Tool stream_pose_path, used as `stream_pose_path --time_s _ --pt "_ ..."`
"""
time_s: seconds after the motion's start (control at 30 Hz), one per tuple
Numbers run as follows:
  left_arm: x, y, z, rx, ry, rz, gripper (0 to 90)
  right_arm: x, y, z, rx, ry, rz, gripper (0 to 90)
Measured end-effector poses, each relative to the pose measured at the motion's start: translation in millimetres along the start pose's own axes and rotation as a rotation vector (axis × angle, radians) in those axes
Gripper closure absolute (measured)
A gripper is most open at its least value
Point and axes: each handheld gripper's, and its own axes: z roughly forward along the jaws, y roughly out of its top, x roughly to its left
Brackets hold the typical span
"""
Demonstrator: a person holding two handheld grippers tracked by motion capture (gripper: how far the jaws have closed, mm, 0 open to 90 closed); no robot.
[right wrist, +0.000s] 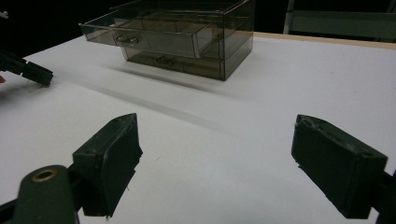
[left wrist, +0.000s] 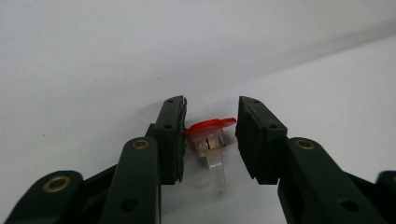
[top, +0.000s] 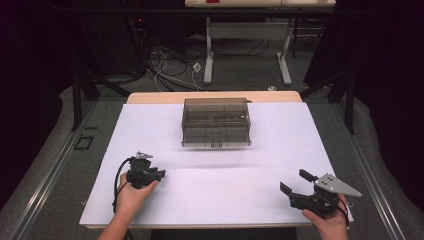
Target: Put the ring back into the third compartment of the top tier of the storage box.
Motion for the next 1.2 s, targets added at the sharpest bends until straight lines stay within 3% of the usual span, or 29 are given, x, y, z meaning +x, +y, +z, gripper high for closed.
stream_pose_path --time_s 1.2 --pt "-0.4 1.1 -0.1 -0.005 0.020 0.013 67.4 -0.1 0.0 0.2 0.003 0.005 0.002 14.7"
